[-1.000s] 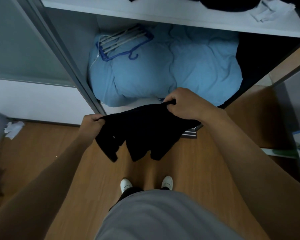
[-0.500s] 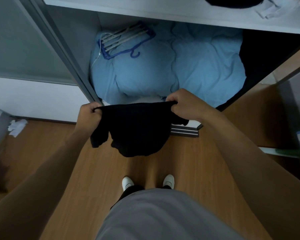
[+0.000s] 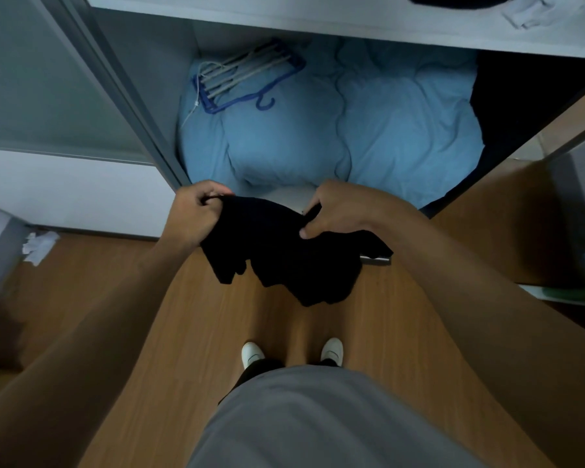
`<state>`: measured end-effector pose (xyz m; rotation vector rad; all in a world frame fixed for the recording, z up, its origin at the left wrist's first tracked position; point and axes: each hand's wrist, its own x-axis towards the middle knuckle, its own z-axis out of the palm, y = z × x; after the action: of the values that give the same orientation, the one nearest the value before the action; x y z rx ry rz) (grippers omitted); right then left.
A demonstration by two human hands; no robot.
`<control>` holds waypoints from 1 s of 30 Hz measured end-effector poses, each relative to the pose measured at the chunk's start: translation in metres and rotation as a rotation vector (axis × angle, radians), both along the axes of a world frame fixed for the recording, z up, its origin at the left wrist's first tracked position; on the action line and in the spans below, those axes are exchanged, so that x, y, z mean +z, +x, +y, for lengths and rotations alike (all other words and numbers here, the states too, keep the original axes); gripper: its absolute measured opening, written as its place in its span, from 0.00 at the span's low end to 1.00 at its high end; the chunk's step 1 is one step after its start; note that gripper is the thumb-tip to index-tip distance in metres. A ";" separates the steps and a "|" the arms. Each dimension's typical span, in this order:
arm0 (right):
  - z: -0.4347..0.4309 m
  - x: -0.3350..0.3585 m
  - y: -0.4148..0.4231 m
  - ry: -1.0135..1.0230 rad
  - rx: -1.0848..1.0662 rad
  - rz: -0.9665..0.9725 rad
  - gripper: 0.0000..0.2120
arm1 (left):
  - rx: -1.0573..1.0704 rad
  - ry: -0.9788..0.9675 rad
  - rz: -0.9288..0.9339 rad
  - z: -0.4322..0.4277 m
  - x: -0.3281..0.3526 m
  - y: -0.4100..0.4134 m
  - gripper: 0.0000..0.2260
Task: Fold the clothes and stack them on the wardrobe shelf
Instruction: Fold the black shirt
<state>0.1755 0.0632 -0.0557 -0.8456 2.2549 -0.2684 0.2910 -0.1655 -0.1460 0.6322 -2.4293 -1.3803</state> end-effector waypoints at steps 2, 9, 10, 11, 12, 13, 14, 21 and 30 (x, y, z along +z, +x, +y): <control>0.002 0.006 0.000 -0.028 0.017 -0.013 0.16 | -0.040 -0.039 -0.013 0.003 0.002 0.000 0.15; 0.015 0.017 -0.006 -0.241 -0.154 -0.167 0.19 | -0.059 -0.061 -0.103 0.004 -0.001 -0.002 0.07; 0.016 0.017 -0.006 -0.238 -0.172 -0.185 0.18 | -0.044 -0.028 -0.102 0.004 -0.001 -0.002 0.07; 0.017 0.016 -0.008 -0.216 -0.184 -0.194 0.17 | -0.028 0.011 -0.091 0.004 0.000 -0.002 0.07; 0.018 0.017 -0.008 -0.177 -0.203 -0.201 0.18 | -0.018 0.049 -0.071 0.005 0.001 -0.002 0.08; 0.020 0.016 -0.009 -0.123 -0.221 -0.208 0.22 | -0.014 0.086 -0.046 0.005 0.002 -0.001 0.09; 0.021 0.015 -0.010 -0.054 -0.235 -0.200 0.30 | -0.015 0.128 -0.014 0.006 0.004 0.001 0.09; 0.026 0.003 -0.008 -0.063 -0.146 -0.225 0.11 | 0.013 0.368 0.126 0.006 0.020 0.001 0.17; 0.013 0.006 0.002 -0.229 -0.048 -0.289 0.12 | 0.015 0.284 -0.072 0.001 0.021 -0.003 0.17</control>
<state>0.1779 0.0764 -0.0499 -0.8117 1.9997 -0.6393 0.2878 -0.1649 -0.1247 0.7759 -2.2947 -1.7425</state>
